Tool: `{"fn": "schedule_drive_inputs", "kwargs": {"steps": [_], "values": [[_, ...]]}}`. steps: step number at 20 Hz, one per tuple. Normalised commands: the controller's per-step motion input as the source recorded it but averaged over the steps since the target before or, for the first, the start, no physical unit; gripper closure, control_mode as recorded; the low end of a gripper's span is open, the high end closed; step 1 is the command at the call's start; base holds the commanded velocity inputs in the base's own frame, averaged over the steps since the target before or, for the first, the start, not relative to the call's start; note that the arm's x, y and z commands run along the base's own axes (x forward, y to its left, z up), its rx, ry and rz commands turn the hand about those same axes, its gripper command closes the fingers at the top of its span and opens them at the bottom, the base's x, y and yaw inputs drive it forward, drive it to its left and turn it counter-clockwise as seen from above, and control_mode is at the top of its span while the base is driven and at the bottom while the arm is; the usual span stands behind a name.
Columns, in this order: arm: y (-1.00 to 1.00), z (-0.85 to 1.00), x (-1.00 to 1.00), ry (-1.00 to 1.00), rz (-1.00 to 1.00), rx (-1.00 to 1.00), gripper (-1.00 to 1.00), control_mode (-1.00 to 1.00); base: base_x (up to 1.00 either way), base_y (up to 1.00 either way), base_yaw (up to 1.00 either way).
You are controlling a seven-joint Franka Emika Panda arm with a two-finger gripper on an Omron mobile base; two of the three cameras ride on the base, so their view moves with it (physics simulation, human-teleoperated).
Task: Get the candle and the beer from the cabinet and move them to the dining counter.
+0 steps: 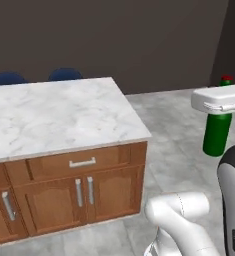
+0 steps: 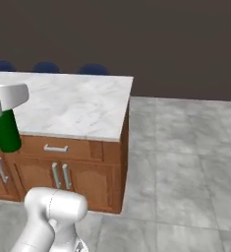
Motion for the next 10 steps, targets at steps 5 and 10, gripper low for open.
{"fn": "schedule_drive_inputs", "kwargs": {"steps": [5, 10], "values": [[0.0, 0.0, 0.0, 0.0, 0.0, 0.0, 1.0, 1.0, 0.94, -1.0, 0.35], [0.0, 0.0, 0.0, 0.0, 0.0, 0.0, 1.0, 1.0, 0.73, -1.0, 0.39]]}}
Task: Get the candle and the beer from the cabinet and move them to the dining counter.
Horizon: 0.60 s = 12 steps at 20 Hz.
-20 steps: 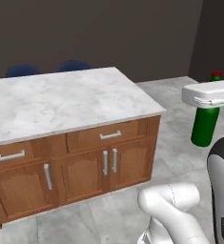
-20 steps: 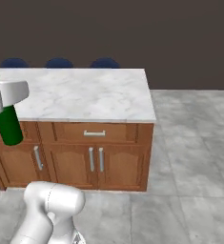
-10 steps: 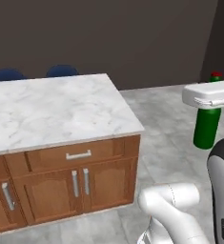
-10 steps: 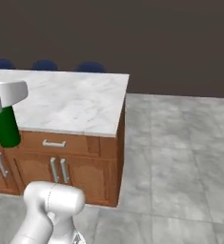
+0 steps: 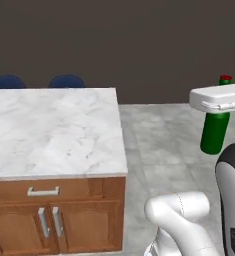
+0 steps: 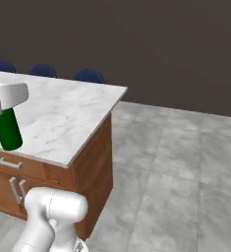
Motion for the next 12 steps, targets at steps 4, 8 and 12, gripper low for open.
{"fn": "schedule_drive_inputs", "kwargs": {"steps": [4, 8, 12], "values": [[0.0, 0.0, 0.0, 0.0, 0.0, 0.0, 1.0, 1.0, 0.41, -1.0, 0.4], [0.0, 0.0, 0.0, 0.0, 0.0, 0.0, 1.0, 1.0, 0.33, -1.0, 0.43], [0.0, 0.0, 0.0, 0.0, 0.0, 0.0, 1.0, 1.0, 0.32, -1.0, 0.46]]}}
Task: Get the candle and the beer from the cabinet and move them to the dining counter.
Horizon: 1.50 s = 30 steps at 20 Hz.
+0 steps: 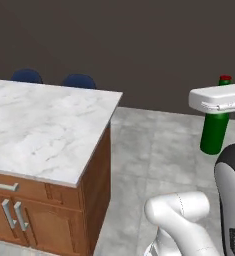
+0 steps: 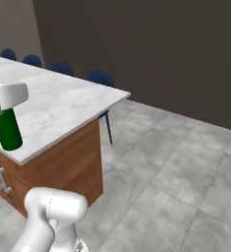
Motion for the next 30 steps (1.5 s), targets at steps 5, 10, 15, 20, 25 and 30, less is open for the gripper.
{"fn": "schedule_drive_inputs", "kwargs": {"steps": [5, 10, 15, 20, 25, 30], "values": [[0.0, 0.0, 0.0, 0.0, 0.0, 0.0, 1.0, 1.0, 0.32, -1.0, 0.49], [0.0, 0.0, 0.0, 0.0, 0.0, 0.0, 1.0, 1.0, 0.34, -1.0, 0.48], [0.0, 0.0, 0.0, 0.0, 0.0, 0.0, 1.0, 1.0, 0.56, -1.0, 0.42], [0.0, 0.0, 0.0, 0.0, 0.0, 0.0, 1.0, 1.0, 0.69, -1.0, 0.43], [0.0, 0.0, 0.0, 0.0, 0.0, 0.0, 1.0, 1.0, 0.72, -1.0, 0.45], [0.0, 0.0, 0.0, 0.0, 0.0, 0.0, 1.0, 1.0, 0.7, -1.0, 0.44]]}}
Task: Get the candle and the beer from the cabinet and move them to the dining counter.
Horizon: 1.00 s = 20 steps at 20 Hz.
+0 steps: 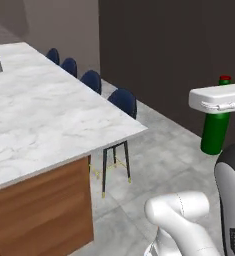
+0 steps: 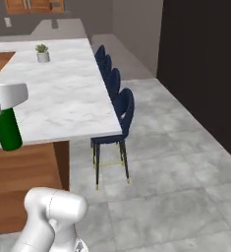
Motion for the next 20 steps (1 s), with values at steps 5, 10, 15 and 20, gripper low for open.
{"fn": "schedule_drive_inputs", "kwargs": {"steps": [5, 10, 15, 20], "values": [[0.0, 0.0, 0.0, 0.0, 0.0, 0.0, 1.0, 1.0, 0.51, -1.0, 0.46], [0.0, 0.0, 0.0, 0.0, 0.0, 0.0, 1.0, 1.0, 0.45, -1.0, 0.48], [0.0, 0.0, 0.0, 0.0, 0.0, 0.0, 1.0, 1.0, 0.45, -1.0, 0.5], [0.0, 0.0, 0.0, 0.0, 0.0, 0.0, 1.0, 1.0, 0.44, -1.0, 0.5]]}}
